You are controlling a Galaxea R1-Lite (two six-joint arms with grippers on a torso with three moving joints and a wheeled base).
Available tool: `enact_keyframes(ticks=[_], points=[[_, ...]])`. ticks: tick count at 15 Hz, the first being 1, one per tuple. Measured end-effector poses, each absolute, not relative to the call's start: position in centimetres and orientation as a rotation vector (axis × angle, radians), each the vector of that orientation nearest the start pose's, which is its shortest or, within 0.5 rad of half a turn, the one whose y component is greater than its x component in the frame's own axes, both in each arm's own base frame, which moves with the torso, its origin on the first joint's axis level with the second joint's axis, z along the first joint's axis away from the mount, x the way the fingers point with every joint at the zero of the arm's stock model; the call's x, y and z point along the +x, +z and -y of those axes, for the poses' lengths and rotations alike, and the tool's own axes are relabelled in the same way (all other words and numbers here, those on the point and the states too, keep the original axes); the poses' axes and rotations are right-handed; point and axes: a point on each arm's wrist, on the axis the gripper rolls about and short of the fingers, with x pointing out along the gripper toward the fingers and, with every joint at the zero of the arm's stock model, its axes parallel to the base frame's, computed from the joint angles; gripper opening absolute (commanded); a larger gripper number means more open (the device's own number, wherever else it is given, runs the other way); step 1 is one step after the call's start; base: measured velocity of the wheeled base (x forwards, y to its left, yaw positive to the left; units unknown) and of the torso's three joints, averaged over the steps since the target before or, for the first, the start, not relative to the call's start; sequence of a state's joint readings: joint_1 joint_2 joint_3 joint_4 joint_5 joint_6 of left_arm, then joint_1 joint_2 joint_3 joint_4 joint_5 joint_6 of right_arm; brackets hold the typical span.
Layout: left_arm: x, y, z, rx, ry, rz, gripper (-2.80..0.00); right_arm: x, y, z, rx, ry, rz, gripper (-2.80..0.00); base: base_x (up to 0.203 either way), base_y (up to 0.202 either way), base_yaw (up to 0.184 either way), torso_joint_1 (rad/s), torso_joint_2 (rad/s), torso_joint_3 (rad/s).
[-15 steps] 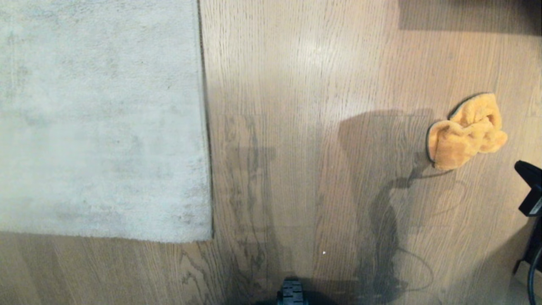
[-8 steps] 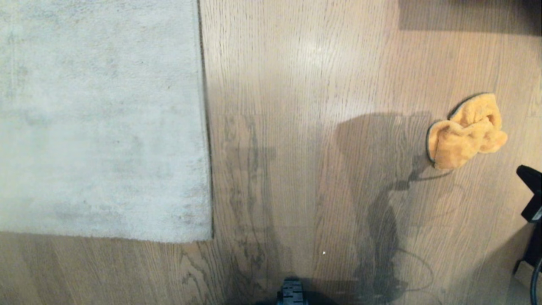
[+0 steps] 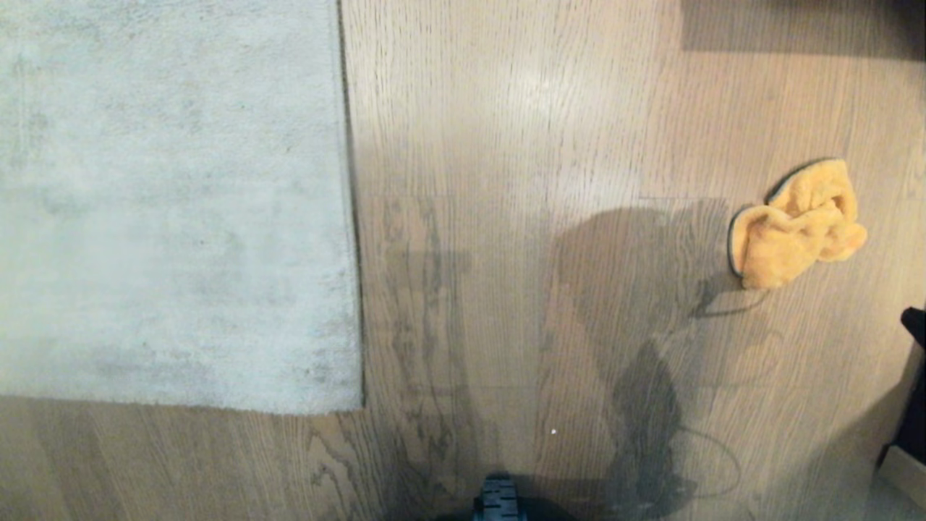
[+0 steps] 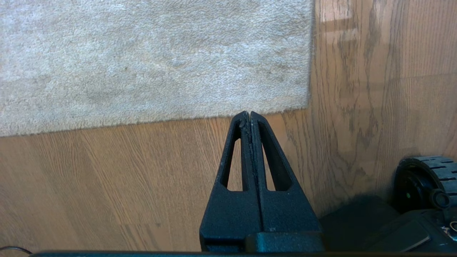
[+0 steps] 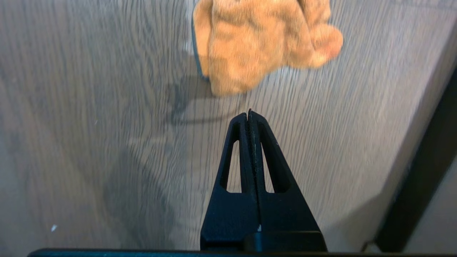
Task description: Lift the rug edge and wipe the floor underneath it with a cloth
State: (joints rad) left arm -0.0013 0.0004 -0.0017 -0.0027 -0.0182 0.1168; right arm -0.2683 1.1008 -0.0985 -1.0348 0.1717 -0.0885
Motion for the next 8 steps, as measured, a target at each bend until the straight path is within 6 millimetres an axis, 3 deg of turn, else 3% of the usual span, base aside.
enact_keyframes(ticks=[4,8], points=[[-2.3,7.6,0.0,0.118,-0.019,0.005,-2.8,8.5,16.0,1.3,-0.098,-0.028,0.008,-2.8,0.0,0.0,0.0,0.0,0.0,0.0],[-2.3,7.6,0.0,0.117,-0.019,0.005,-2.8,4.5,14.3,0.0,-0.131,0.074,-0.029,-2.8,0.0,0.0,0.0,0.0,0.0,0.0]])
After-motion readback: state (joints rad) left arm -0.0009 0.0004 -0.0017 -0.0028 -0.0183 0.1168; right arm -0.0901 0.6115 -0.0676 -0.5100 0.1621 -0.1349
